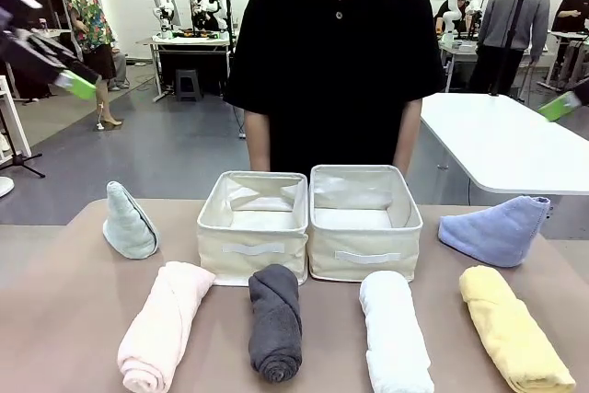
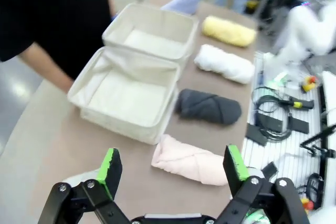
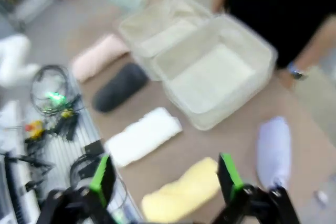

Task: Sort the towels based on their folding style.
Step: Pick up one triangle-folded towel and place it in the left Fabric basket.

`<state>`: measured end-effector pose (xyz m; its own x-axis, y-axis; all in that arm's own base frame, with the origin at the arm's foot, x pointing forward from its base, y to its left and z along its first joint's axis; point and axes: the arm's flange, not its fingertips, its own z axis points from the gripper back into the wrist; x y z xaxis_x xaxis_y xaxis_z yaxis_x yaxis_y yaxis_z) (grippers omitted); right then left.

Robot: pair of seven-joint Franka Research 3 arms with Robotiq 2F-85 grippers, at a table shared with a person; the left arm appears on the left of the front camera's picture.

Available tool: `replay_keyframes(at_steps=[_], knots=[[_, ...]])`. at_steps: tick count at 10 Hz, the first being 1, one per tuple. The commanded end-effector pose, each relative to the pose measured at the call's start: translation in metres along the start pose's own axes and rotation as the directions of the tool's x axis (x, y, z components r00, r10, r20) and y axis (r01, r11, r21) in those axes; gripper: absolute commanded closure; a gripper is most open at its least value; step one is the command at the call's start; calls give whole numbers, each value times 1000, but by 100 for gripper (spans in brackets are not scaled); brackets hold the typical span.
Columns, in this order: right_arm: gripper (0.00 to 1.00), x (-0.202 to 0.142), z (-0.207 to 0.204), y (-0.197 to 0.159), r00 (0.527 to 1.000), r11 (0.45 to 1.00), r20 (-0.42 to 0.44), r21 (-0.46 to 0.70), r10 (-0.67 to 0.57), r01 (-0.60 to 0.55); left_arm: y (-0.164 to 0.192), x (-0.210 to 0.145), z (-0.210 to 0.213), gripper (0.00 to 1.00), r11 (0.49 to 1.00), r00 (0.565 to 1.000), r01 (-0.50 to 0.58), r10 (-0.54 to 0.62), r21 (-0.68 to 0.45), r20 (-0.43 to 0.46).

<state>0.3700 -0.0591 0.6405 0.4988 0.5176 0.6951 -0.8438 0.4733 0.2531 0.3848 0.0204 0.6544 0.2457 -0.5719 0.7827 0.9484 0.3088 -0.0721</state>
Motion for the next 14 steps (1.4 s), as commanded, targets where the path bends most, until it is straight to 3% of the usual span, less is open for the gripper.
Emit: replay_keyframes(at_steps=[1, 4, 7, 8, 12, 14], knots=[[0, -11, 28, -34, 999, 974, -38, 225, 0, 8, 36, -21, 46, 0, 988, 998, -31, 39, -152, 49], [0, -77, 52, -73, 988, 952, 142, 290, 56, -96, 51, -82, 100, 0, 989, 976, -37, 66, -141, 207], [0, -119, 73, -75, 947, 923, 277, 295, 165, -247, 34, -110, 123, 0, 998, 969, -28, 41, -54, 245], [0, -129, 81, -70, 918, 908, 337, 281, 210, -311, 23, -105, 121, 0, 1000, 974, -20, 23, -14, 227], [0, -136, 95, -57, 872, 944, 451, 159, 190, -288, 2, -92, 119, 0, 995, 988, 26, -40, 97, 147], [0, -128, 90, -51, 883, 955, 428, 121, 195, -270, 10, -84, 131, 0, 998, 985, 4, -14, 55, 173]])
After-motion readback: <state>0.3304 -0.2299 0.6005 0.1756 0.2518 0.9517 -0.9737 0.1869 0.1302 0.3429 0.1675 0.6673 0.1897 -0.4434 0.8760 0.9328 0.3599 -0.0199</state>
